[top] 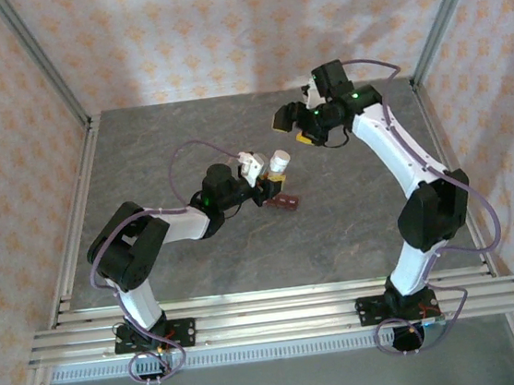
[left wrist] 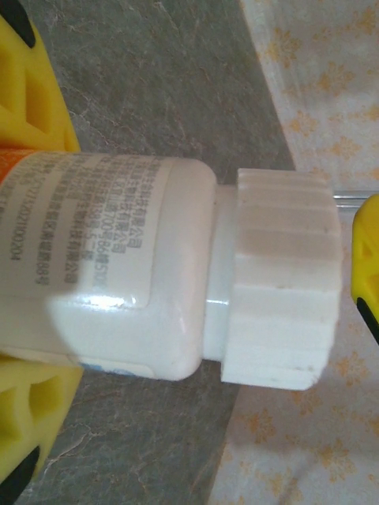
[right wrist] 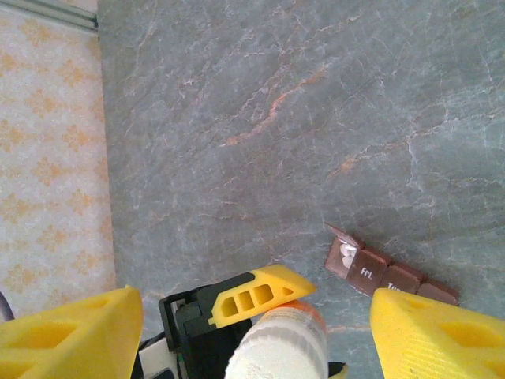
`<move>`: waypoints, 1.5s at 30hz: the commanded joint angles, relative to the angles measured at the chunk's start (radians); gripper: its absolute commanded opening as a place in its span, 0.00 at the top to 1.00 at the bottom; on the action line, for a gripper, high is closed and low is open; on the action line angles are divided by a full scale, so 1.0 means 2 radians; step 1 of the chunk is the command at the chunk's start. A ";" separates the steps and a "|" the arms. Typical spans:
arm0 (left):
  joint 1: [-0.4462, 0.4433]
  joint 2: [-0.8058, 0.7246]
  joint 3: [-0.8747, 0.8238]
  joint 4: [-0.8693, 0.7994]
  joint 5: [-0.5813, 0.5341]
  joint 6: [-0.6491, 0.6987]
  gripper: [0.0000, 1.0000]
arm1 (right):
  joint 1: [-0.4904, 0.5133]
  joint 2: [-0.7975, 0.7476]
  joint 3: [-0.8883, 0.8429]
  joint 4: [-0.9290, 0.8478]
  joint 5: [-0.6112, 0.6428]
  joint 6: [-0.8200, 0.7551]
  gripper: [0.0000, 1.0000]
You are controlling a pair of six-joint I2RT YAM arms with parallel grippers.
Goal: Sort the pills into containers
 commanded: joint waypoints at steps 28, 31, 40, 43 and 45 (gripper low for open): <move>0.002 -0.005 0.017 0.052 0.045 -0.026 1.00 | 0.012 -0.009 -0.013 -0.084 -0.062 -0.248 0.31; 0.002 -0.005 0.018 0.051 0.045 -0.026 1.00 | 0.016 -0.004 -0.012 -0.085 -0.060 -0.249 0.34; 0.002 -0.006 0.019 0.051 0.045 -0.028 1.00 | 0.018 0.003 -0.019 -0.084 -0.052 -0.245 0.51; 0.002 -0.005 0.019 0.052 0.045 -0.029 1.00 | 0.018 0.002 -0.024 -0.081 -0.050 -0.237 0.64; 0.001 -0.005 0.020 0.053 0.044 -0.030 1.00 | 0.020 0.001 -0.031 -0.074 -0.047 -0.223 0.68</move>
